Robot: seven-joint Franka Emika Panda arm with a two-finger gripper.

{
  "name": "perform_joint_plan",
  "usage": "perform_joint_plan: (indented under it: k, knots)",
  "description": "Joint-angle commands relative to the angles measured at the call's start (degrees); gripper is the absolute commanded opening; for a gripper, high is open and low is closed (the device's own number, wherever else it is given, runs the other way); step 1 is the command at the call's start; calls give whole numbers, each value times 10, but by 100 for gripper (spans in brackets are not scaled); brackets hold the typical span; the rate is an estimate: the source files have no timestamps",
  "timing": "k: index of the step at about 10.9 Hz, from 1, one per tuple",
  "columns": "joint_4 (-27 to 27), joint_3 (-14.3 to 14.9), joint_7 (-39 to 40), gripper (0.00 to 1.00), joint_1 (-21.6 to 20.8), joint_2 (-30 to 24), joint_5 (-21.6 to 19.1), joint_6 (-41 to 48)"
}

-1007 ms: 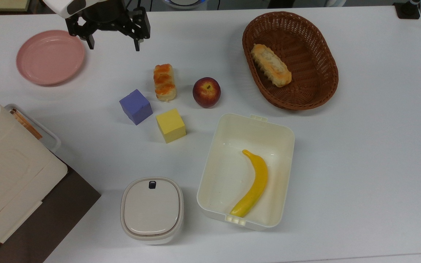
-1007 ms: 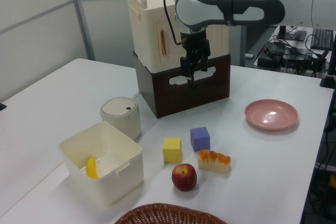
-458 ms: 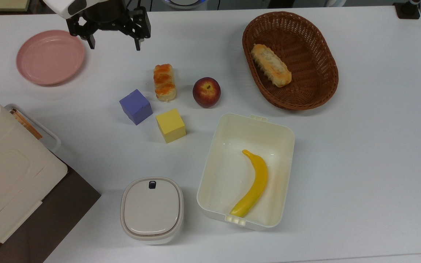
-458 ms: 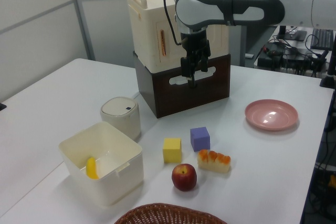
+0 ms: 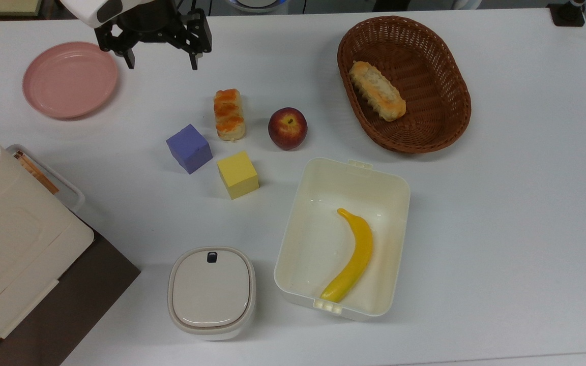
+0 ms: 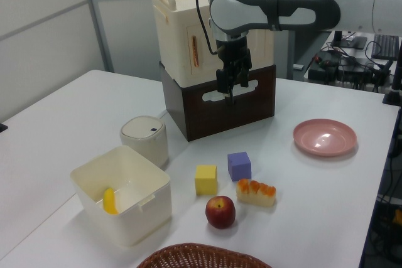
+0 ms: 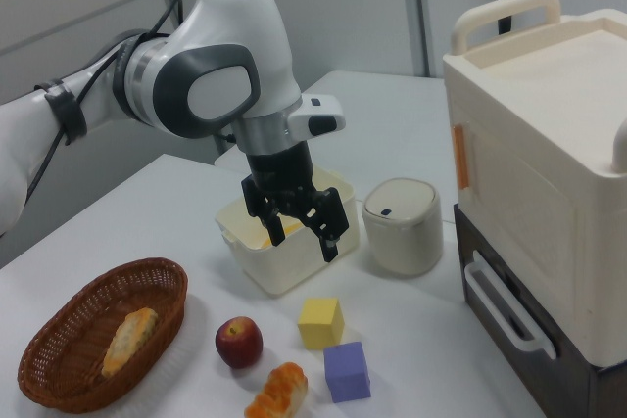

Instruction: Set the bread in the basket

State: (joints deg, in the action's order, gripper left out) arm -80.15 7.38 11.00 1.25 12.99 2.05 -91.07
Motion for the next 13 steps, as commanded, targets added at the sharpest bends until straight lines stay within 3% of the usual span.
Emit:
perform_joint_plan:
  k: [1, 4, 7, 10, 13]
  knots:
    - [-4, 4, 16, 100, -3, -5, -23, 10]
    - [-4, 5, 18, 100, -3, -7, -22, 15]
    - [-4, 4, 19, 100, -4, -3, -15, 93]
    - [-37, 4, 21, 100, -3, 2, -17, 108]
    - [-56, 4, 22, 100, -3, 47, -8, 121]
